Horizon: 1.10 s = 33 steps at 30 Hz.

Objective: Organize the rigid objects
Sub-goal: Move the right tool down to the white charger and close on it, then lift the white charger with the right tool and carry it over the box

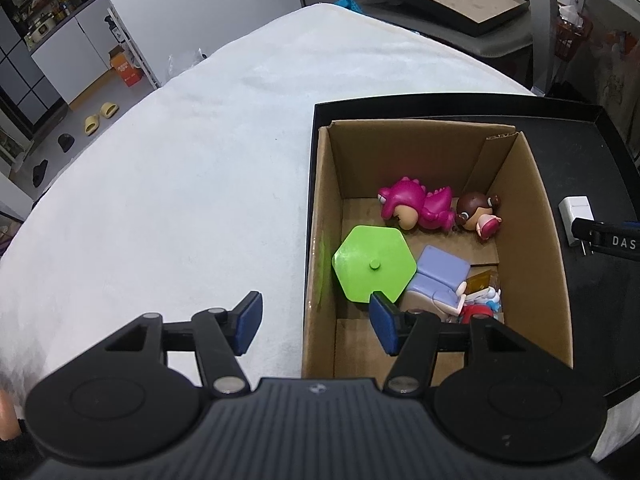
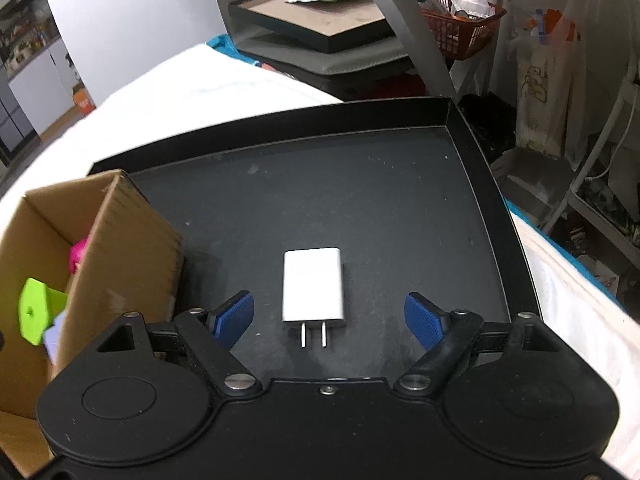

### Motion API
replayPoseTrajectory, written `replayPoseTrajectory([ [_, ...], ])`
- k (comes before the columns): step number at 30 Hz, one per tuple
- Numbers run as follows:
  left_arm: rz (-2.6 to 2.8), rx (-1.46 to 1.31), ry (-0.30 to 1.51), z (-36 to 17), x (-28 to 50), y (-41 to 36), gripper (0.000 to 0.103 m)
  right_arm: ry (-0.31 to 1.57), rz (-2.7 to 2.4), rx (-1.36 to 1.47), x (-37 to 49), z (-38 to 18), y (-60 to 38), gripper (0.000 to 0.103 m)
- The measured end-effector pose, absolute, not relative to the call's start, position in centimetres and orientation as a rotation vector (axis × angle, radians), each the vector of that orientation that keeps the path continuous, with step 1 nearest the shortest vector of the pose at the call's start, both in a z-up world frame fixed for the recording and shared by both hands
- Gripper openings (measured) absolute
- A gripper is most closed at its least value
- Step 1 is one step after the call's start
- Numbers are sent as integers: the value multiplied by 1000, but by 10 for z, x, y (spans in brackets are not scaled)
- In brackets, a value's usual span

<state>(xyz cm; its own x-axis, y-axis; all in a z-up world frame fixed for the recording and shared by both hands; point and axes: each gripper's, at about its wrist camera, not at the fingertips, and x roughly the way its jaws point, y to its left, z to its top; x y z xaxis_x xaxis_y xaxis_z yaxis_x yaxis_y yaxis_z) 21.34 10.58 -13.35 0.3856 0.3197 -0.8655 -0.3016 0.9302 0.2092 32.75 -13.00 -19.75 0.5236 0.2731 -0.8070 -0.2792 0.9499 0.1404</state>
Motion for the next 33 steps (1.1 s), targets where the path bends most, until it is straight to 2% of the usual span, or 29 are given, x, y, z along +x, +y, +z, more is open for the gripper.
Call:
replayPoseTrajectory([
  [6, 402, 25, 1110, -133, 213, 105, 58, 970, 336, -36, 333, -204, -126, 81],
  [7, 403, 22, 1111, -133, 214, 105, 58, 972, 342, -37, 333, -204, -124, 77],
  [8, 403, 20, 1113, -134, 214, 105, 58, 976, 346, -45, 334, -206, -123, 58],
  [9, 403, 19, 1115, -134, 214, 105, 58, 986, 353, -54, 334, -207, -121, 43],
  [10, 402, 20, 1115, -134, 214, 105, 58, 1011, 364, -57, 335, -209, -120, 37],
  [33, 354, -48, 1096, -129, 202, 113, 59, 976, 293, -80, 307, -171, -139, 36],
])
